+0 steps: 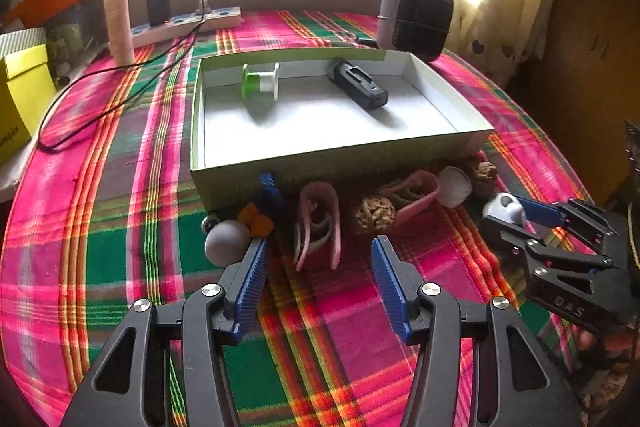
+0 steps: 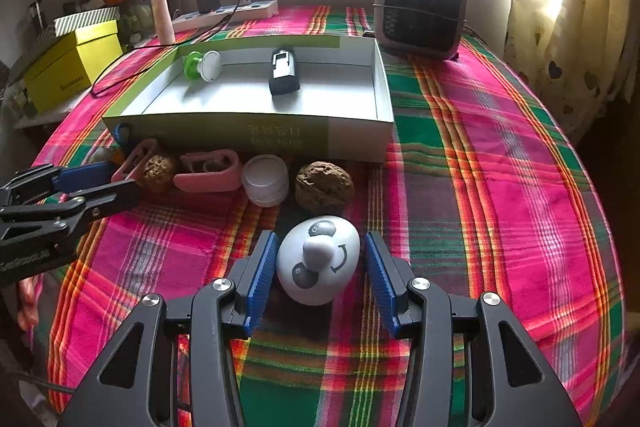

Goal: Organize objects
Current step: 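Move right tool onto white panda-face toy while left tool approaches pink clip, then close left tool on the pink clip while right tool grips the panda toy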

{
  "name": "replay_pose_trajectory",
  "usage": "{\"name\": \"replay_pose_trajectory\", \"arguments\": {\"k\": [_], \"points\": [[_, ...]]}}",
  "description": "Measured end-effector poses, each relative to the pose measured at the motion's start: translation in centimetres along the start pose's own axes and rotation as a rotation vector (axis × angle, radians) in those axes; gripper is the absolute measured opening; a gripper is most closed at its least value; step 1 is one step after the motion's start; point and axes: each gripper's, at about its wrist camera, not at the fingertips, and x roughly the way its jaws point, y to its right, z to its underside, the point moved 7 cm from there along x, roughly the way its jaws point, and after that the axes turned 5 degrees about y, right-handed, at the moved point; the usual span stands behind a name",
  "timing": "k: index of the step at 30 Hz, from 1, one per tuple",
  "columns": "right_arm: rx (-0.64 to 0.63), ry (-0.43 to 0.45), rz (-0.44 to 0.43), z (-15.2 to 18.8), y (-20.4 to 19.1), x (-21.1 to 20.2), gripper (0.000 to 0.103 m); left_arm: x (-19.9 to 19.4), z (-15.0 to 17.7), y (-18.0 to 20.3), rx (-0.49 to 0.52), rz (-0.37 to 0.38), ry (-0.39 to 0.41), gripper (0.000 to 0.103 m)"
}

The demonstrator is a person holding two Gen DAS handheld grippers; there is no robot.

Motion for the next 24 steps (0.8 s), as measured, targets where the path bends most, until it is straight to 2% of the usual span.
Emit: {"name": "replay_pose_trajectory", "arguments": {"k": [8, 12, 16, 24], "points": [[0.004, -0.001, 0.002, -0.12, 0.23, 0.12, 0.046, 0.49, -0.29, -0.22, -0.007, -0.01, 0.003, 0.051], [0.005, -0.001, 0.001, -0.11, 0.23, 0.12, 0.046, 0.52, -0.29, -0.28, -0.011, -0.022, 0.008, 0.04], [0.004, -0.001, 0.002, -0.08, 0.25, 0.13, 0.046, 0.44, -0.23, -0.37, -0.014, -0.03, 0.009, 0.032], [0.007, 0.0, 0.0, -0.08, 0.33, 0.13, 0.046, 0.22, 0.02, -0.14, -0.022, -0.022, 0.008, 0.022]]}}
